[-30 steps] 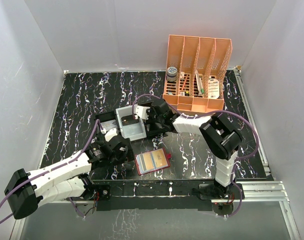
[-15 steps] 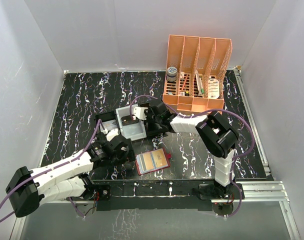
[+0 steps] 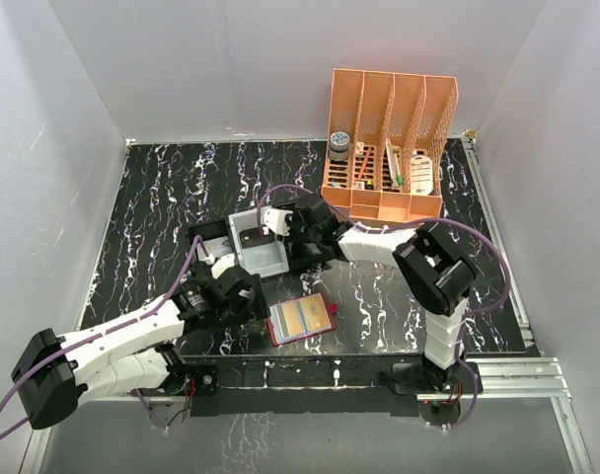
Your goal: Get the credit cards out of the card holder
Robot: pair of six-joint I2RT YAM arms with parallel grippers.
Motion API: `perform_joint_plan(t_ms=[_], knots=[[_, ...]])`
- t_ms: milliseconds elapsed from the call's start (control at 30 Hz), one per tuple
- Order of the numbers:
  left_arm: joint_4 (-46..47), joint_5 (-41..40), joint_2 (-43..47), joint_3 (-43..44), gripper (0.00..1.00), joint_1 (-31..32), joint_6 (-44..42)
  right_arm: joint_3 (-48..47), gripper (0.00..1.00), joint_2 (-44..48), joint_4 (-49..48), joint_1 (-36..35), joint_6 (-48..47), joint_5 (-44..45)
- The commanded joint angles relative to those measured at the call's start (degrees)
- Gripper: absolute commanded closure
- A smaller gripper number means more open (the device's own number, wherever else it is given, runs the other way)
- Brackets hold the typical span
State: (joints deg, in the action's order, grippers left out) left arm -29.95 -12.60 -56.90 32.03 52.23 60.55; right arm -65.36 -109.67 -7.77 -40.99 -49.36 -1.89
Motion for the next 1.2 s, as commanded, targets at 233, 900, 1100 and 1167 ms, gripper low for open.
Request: perform_joint_plan(t_ms=[233,900,1100,1167], knots=[[3.29,2.72,0.20,2.92,0.01,-0.33,-1.97,6.24,0.55,16.27,-10.09,0.87,16.07,1.70],[19.33,5.44,4.44,-0.58,0.04,-0.55,-1.38,30.07,0.05,48.19,7.64,1.65,83.81,7.07],[22.06,10.73,-2.60,1.93,0.07,-0.55,-3.82,35.46,0.20,49.42,6.11,1.57,94.91,-6.91],[23.84,13.44,-5.18,2.64,0.09,-0.55,-4.97,36.96,0.31,48.95,3.69,1.54,97.32,-10.68]])
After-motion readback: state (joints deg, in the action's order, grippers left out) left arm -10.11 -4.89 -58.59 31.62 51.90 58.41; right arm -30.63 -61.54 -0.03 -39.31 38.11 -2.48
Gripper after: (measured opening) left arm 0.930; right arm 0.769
